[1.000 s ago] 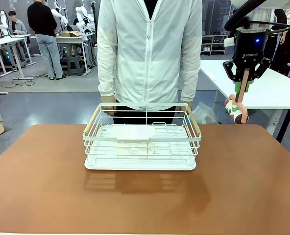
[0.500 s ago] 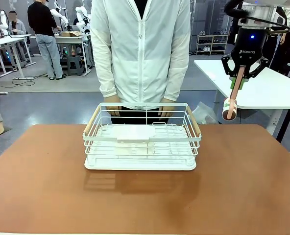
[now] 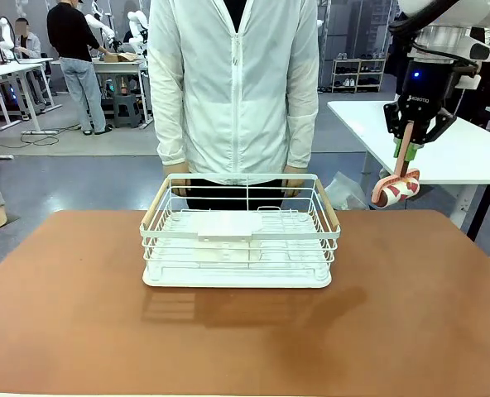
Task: Clean the table.
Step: Place the Lint Roller down when the Dish drying rack is positioned in the middle of the table.
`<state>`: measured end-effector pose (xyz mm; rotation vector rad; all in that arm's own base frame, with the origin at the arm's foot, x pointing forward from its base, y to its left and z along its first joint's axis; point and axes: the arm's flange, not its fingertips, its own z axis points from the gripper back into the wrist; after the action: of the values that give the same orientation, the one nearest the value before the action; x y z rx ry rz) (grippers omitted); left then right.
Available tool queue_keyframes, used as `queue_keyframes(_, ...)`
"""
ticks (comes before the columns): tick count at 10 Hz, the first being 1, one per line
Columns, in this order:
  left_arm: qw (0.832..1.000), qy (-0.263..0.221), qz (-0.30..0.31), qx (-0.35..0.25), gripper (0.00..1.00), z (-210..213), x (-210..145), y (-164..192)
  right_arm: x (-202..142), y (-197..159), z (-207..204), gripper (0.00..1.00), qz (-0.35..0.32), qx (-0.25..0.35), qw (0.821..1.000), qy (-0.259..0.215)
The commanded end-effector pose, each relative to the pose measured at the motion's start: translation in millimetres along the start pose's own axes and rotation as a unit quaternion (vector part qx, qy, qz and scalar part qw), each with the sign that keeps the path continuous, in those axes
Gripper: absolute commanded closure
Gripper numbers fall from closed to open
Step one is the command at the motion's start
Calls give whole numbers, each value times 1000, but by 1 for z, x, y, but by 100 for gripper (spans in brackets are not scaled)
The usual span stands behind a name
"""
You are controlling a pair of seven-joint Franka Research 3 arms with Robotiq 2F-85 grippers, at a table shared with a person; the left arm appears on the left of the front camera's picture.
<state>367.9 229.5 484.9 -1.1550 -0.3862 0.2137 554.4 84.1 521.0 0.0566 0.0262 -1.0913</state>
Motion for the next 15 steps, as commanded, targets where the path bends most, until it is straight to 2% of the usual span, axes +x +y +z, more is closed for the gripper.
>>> queue_keyframes(1, 1000, 0, -2, -4, 0, 3, -2, 0, 3, 11, -10, 79, -90, 24, 996, 2)
queue_keyframes(4, 1000, 0, -2, -4, 0, 3, -2, 0, 17, 14, -27, 79, -188, 53, 981, -3)
queue_keyframes(6, 1000, 0, -2, -4, 0, 3, -2, 0, 23, 14, -39, 79, -227, 68, 971, -8)
queue_keyframes(8, 1000, 0, -2, -4, 0, 3, -2, 0, 24, 12, -50, 79, -269, 81, 959, -49)
queue_keyframes(9, 1000, 0, -2, -4, 0, 3, -2, 0, 25, 10, -57, 79, -283, 97, 953, -50)
queue_keyframes(11, 1000, 0, -2, -4, 0, 3, -2, 0, 26, 8, -78, 79, -272, 115, 954, -60)
queue_keyframes(13, 1000, 0, -2, -4, 0, 3, -2, 0, 36, 0, -101, 79, -258, 130, 956, -43)
queue_keyframes(15, 1000, 0, -2, -4, 0, 3, -2, 0, 37, -10, -124, 79, -252, 150, 955, -46)
